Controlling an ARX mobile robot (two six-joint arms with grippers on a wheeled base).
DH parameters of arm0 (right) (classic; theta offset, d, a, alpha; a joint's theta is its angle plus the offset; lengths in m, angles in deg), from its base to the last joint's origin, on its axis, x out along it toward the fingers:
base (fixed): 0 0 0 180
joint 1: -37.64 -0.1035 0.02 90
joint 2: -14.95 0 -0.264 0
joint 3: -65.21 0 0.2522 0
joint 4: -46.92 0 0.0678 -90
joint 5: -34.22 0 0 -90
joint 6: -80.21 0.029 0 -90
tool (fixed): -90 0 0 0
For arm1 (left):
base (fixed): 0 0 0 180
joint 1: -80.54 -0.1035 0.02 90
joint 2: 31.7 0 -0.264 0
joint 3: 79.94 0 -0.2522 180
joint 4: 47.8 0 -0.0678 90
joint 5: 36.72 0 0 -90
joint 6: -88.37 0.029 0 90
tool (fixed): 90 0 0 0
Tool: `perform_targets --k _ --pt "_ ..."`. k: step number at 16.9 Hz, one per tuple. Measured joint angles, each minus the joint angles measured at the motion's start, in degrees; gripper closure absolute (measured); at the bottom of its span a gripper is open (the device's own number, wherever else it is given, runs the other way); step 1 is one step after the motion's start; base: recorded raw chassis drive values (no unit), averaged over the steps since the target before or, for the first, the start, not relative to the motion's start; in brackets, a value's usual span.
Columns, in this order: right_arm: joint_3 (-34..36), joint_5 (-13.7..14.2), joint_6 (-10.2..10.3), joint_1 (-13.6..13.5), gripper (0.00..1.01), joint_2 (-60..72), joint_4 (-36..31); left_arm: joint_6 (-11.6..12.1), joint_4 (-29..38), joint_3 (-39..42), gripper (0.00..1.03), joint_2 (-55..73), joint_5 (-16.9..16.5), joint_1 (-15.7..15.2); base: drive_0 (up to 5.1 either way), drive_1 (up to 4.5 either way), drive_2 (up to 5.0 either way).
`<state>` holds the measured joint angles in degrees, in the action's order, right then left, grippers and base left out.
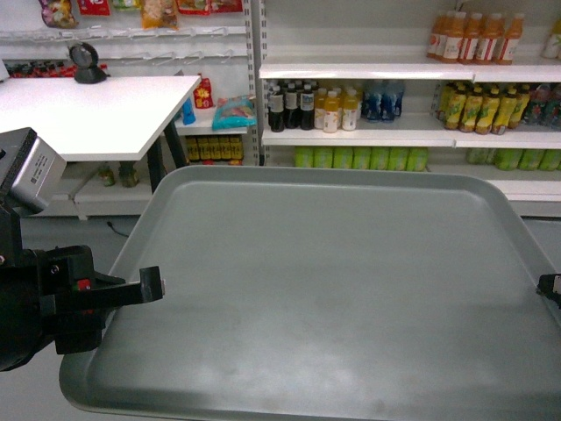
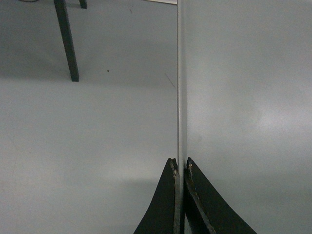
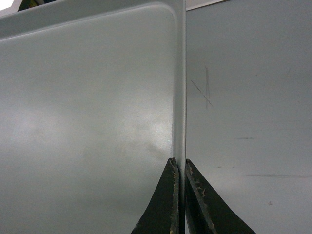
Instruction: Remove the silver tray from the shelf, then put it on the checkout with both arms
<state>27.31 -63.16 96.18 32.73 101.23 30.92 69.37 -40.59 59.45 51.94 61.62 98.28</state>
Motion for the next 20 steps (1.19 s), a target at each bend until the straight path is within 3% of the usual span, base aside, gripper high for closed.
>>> perform_targets --k 20 --pt "0.0 -0.02 0.07 0.0 0.99 0.0 -0.33 0.0 0.13 -0.02 1.01 0.02 0.02 0.0 -5.0 2.43 2.4"
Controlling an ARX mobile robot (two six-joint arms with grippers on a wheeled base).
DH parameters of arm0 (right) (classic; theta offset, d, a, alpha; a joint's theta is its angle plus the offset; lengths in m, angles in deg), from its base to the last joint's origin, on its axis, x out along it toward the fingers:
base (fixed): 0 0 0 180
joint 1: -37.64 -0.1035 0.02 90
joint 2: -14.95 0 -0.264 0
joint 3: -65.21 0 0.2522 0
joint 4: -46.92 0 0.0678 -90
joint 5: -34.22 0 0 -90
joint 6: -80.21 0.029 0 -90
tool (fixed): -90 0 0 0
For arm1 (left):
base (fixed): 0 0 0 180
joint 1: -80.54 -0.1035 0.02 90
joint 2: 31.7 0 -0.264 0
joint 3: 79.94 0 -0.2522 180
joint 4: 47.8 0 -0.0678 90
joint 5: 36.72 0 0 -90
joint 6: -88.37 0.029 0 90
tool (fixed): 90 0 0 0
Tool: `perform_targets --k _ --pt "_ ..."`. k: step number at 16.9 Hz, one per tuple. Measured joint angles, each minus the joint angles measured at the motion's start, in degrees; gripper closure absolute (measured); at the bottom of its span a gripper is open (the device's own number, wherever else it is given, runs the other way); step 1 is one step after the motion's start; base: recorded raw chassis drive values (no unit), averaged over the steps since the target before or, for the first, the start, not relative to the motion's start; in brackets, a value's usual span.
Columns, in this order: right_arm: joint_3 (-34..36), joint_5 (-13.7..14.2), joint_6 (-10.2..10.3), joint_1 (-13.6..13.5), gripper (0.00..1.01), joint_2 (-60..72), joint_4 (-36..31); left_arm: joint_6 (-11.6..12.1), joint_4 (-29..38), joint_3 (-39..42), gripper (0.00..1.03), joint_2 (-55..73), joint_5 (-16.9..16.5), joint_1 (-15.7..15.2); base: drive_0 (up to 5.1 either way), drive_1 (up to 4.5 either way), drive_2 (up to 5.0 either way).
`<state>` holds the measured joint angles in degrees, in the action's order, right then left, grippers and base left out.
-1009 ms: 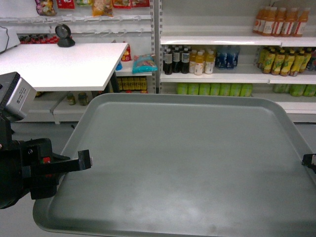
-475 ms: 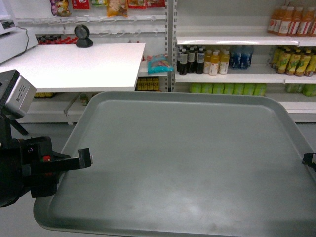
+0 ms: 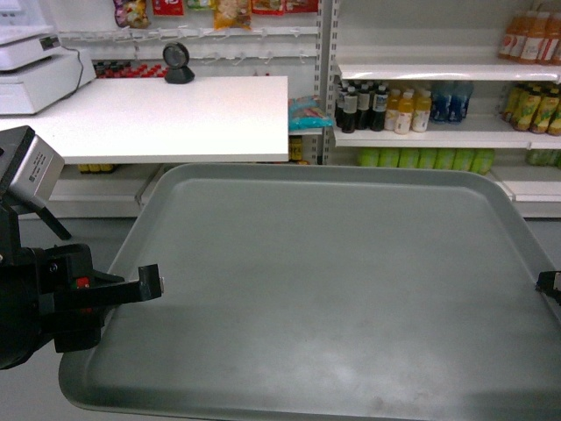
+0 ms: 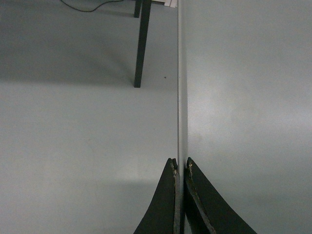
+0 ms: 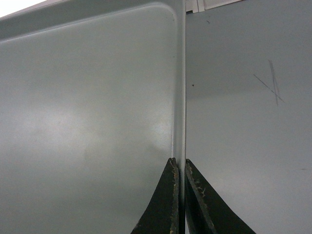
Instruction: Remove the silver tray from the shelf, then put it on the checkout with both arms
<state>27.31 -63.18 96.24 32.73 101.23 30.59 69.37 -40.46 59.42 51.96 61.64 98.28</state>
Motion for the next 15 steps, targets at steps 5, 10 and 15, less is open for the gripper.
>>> perform_targets --k 5,10,15 --pt "0.0 0.0 0.02 0.02 0.99 0.09 0.13 0.0 -0.11 0.0 1.01 0.02 -0.04 0.0 -5.0 2.43 2.4" --pt "0.0 0.02 0.0 0.0 0.99 0.13 0.04 0.0 0.04 0.0 1.01 0.02 0.0 0.0 -5.1 2.39 2.4" --pt "0.0 0.0 0.02 0.0 0.99 0.17 0.0 0.0 0.04 0.0 1.01 0.04 0.0 0.0 -5.0 2.45 2.5"
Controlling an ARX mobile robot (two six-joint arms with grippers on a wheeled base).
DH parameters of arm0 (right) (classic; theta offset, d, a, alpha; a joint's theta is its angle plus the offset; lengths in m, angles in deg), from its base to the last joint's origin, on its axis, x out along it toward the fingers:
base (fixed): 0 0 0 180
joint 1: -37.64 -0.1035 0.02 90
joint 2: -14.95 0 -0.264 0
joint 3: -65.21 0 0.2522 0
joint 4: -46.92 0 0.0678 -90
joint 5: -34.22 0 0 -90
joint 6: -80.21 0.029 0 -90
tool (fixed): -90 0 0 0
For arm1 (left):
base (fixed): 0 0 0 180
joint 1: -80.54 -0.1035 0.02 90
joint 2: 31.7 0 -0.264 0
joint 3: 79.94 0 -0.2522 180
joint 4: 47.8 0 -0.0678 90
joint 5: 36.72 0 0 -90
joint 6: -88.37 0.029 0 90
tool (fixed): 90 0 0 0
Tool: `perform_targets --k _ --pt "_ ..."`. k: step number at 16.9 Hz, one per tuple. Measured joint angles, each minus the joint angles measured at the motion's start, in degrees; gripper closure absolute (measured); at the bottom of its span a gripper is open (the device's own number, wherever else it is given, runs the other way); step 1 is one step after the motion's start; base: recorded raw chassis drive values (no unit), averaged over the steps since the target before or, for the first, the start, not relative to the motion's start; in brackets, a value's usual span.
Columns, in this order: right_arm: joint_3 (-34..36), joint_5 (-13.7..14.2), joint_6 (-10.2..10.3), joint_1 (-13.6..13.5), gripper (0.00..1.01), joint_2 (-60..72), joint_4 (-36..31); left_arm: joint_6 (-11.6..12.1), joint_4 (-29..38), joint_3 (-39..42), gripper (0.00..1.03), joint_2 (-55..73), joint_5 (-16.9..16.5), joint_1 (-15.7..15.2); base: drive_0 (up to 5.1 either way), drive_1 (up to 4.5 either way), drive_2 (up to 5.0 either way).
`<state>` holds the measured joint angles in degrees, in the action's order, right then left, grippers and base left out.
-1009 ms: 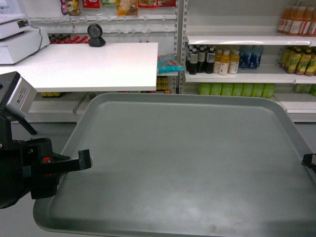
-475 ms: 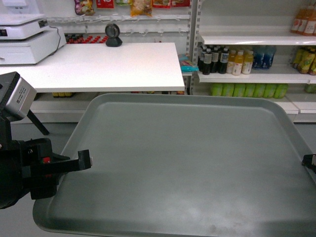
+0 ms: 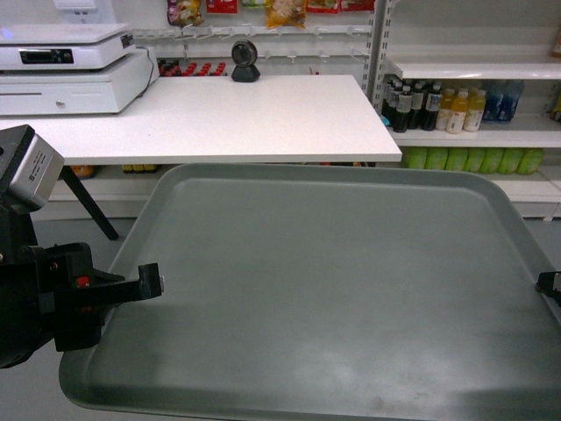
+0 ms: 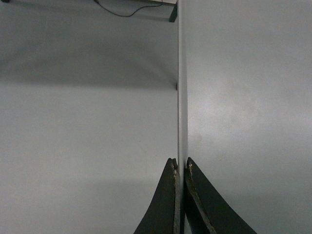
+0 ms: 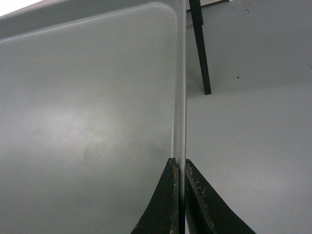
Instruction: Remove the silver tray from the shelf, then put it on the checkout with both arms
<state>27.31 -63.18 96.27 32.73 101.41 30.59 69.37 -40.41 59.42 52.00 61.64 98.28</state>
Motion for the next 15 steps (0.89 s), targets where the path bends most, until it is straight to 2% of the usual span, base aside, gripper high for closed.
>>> perform_targets --k 8,12,15 --pt "-0.02 0.0 0.0 0.0 0.99 0.07 0.2 0.02 -0.17 -0.02 1.01 0.0 0.0 0.0 -4.9 2.5 2.5" --pt "0.0 0.02 0.02 -0.35 0.99 0.07 0.22 0.17 -0.35 0.0 1.01 -0.02 0.0 -0.31 -0.6 0.33 0.3" --pt "0.0 0.02 0.02 -0.35 0.99 0.07 0.07 0.17 -0.2 0.0 1.01 -0.07 0.0 -0.31 0.1 4.37 -4.2"
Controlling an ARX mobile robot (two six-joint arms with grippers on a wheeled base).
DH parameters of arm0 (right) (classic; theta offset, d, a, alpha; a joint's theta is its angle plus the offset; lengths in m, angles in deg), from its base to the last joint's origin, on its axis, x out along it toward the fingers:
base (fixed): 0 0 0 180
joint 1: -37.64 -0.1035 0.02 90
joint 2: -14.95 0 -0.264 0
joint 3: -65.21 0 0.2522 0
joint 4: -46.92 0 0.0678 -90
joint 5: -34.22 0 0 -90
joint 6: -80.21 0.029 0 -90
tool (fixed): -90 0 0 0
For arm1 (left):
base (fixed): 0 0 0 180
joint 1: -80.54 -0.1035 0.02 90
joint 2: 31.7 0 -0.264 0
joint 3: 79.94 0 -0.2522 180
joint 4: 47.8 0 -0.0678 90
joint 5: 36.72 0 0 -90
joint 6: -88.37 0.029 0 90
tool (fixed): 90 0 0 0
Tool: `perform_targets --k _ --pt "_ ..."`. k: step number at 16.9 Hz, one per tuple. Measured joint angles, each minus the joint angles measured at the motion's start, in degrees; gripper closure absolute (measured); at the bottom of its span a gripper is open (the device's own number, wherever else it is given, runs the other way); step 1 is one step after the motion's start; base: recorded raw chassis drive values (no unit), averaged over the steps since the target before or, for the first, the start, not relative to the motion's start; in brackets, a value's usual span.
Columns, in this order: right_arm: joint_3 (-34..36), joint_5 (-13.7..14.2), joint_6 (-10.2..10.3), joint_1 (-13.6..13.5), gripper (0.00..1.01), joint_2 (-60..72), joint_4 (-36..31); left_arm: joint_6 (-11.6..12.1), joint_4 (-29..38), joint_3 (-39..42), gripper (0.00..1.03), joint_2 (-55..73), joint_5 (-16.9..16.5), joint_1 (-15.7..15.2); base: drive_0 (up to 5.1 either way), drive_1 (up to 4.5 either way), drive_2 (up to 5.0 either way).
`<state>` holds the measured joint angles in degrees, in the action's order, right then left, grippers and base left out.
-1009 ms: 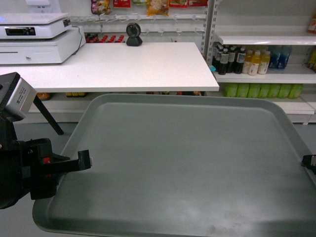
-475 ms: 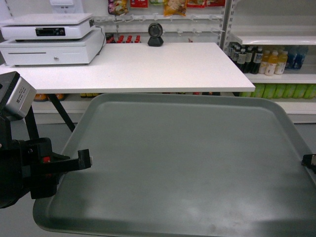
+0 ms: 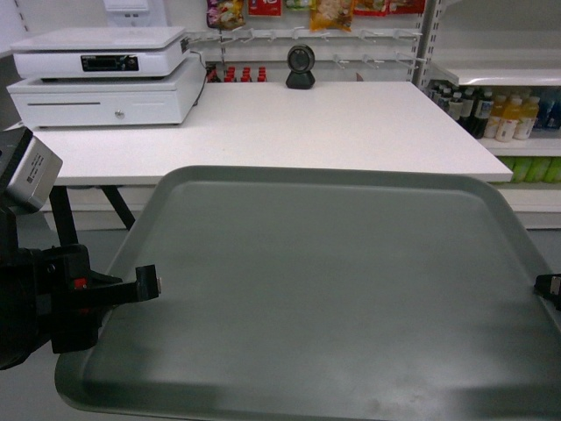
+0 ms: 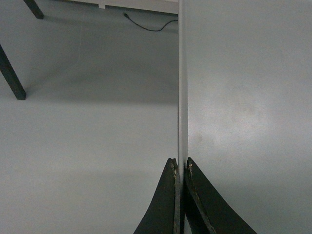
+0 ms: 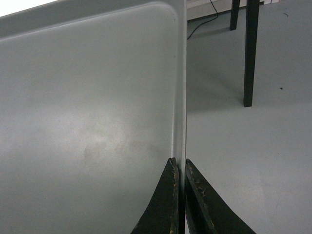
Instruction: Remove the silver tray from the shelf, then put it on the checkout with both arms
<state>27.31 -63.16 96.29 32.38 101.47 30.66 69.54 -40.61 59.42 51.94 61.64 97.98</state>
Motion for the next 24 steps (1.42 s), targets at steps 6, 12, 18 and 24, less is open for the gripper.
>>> perform_targets --k 6,12,18,24 --pt "0.0 0.02 0.0 0.0 0.99 -0.07 -0.15 0.0 0.11 0.0 1.01 0.04 0.0 0.0 0.0 4.3 -4.3" --pt "0.0 0.02 0.0 0.0 0.99 0.0 0.22 0.0 -0.04 0.0 1.01 0.11 -0.04 0.0 0.0 4.34 -4.3" --pt "0.0 0.02 0.0 0.0 0.99 0.02 0.07 0.0 0.04 0.0 1.01 0.11 -0.02 0.0 0.0 4.33 -4.3" --pt "-0.39 0.04 0.0 0.02 0.99 -0.02 -0.33 0.02 0.39 -0.28 1.01 0.17 0.09 0.0 0.0 0.72 -0.7"
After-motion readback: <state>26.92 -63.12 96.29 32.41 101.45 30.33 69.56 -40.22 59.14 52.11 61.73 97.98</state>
